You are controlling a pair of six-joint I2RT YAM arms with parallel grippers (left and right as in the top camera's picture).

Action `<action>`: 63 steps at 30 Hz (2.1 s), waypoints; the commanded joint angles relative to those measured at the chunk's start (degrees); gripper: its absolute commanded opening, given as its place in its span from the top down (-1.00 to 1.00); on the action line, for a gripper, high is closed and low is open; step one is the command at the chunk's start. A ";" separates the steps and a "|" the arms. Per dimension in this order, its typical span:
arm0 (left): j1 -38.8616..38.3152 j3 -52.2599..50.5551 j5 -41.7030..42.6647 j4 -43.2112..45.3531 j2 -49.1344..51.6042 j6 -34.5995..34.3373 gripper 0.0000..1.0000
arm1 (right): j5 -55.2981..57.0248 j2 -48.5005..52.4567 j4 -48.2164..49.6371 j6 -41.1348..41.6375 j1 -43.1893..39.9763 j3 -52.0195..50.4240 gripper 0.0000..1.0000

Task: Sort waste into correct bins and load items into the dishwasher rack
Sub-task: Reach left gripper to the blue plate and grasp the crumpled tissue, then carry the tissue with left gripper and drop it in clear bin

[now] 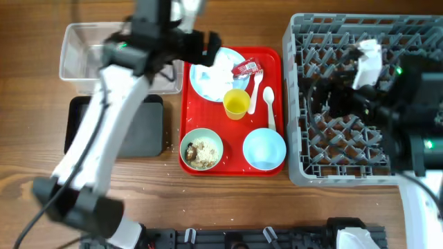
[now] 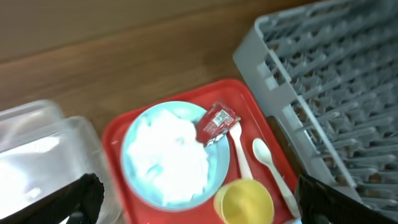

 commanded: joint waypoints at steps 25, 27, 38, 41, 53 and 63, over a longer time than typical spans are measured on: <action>-5.75 1.16 -9.01 12.39 37.13 5.84 0.91 | -0.13 3.87 -3.21 1.75 0.20 1.27 -0.99; -5.75 1.38 -9.03 12.44 36.70 4.98 0.92 | -0.13 3.87 -3.21 1.77 0.20 1.27 -1.00; 1.97 9.16 -9.38 3.87 13.09 -7.76 0.92 | -0.13 3.87 -3.30 1.77 0.20 1.27 -1.00; 7.23 9.16 -9.42 3.39 8.41 -7.69 0.92 | -0.13 3.87 -3.28 1.77 0.20 1.27 -0.99; 19.45 6.67 -9.35 -0.94 20.37 -7.72 -0.59 | -0.13 3.87 -3.34 1.77 0.20 1.27 -1.00; 14.12 8.35 -7.91 -3.72 15.61 -6.51 -0.75 | -0.13 3.87 -3.78 1.77 0.20 1.27 -0.99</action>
